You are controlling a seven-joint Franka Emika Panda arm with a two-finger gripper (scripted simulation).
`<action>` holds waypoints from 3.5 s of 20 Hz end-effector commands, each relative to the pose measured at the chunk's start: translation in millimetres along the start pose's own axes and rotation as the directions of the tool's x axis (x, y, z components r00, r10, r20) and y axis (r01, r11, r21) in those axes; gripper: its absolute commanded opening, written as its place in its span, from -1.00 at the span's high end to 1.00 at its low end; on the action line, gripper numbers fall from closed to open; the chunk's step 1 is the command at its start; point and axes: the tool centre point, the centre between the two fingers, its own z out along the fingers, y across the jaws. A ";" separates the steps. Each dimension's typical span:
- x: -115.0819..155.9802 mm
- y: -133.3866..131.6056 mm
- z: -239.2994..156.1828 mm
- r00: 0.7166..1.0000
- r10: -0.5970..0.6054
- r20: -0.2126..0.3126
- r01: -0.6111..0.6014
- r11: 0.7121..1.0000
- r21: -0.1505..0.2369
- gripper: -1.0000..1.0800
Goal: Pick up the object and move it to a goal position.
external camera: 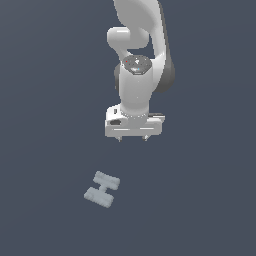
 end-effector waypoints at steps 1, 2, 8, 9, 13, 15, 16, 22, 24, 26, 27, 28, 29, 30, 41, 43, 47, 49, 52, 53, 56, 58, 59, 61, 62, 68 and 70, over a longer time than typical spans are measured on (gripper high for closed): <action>0.0 0.0 0.0 1.000 0.000 0.000 0.000 1.000 0.000 -0.92; 0.2 -0.8 -0.4 1.000 -0.002 -0.001 0.002 1.000 0.000 -0.92; 6.0 -29.6 -15.0 0.998 -0.059 -0.020 0.059 0.998 0.016 -0.92; 6.3 -32.4 -16.4 0.998 -0.065 -0.022 0.065 0.998 0.017 -0.92; 6.5 -31.4 -15.8 0.998 -0.062 -0.021 0.063 0.998 0.017 -0.92; 8.2 -30.3 -15.1 0.998 -0.058 -0.020 0.059 0.998 0.017 -0.92; 9.5 -29.6 -14.6 0.998 -0.055 -0.020 0.056 0.998 0.017 -0.92; 22.8 -20.0 -8.2 1.000 -0.022 -0.014 0.023 1.000 0.019 -0.92; 29.0 -15.1 -4.8 1.000 -0.006 -0.011 0.006 1.000 0.020 -0.92; 36.2 -9.2 -0.7 1.000 0.013 -0.008 -0.013 1.000 0.021 -0.92; 40.0 -6.0 1.7 1.000 0.024 -0.006 -0.023 1.000 0.021 -0.92; 44.0 -2.4 4.2 0.999 0.035 -0.004 -0.035 0.999 0.021 -0.92; 48.2 1.4 7.0 0.999 0.047 -0.002 -0.046 0.999 0.022 -0.92; 52.5 5.4 10.0 0.998 0.059 0.000 -0.059 0.998 0.022 -0.92; 95.1 55.5 50.3 0.979 0.202 0.026 -0.202 0.979 0.016 -0.92; 101.0 64.7 58.4 0.974 0.227 0.030 -0.227 0.974 0.014 -0.92; 110.8 82.8 75.0 0.961 0.274 0.039 -0.274 0.962 0.009 -0.92; 114.8 91.7 83.5 0.954 0.297 0.043 -0.297 0.955 0.006 -0.92; 119.3 103.4 95.2 0.944 0.326 0.048 -0.327 0.945 0.001 -0.92; 120.4 106.8 98.7 0.941 0.335 0.050 -0.335 0.942 0.000 -0.92; 122.9 115.5 107.9 0.933 0.357 0.054 -0.357 0.934 -0.004 -0.92; 123.9 120.1 112.9 0.928 0.369 0.056 -0.369 0.929 -0.006 -0.92; 124.3 122.0 115.1 0.926 0.374 0.057 -0.374 0.928 -0.007 -0.92; 124.9 125.3 118.7 0.922 0.382 0.058 -0.382 0.924 -0.009 -0.92; 125.1 126.6 120.2 0.921 0.385 0.059 -0.385 0.923 -0.010 -0.92; 125.7 130.0 124.3 0.917 0.394 0.060 -0.394 0.919 -0.011 -0.92; 125.2 129.8 124.5 0.918 0.393 0.061 -0.393 0.919 -0.011 -0.92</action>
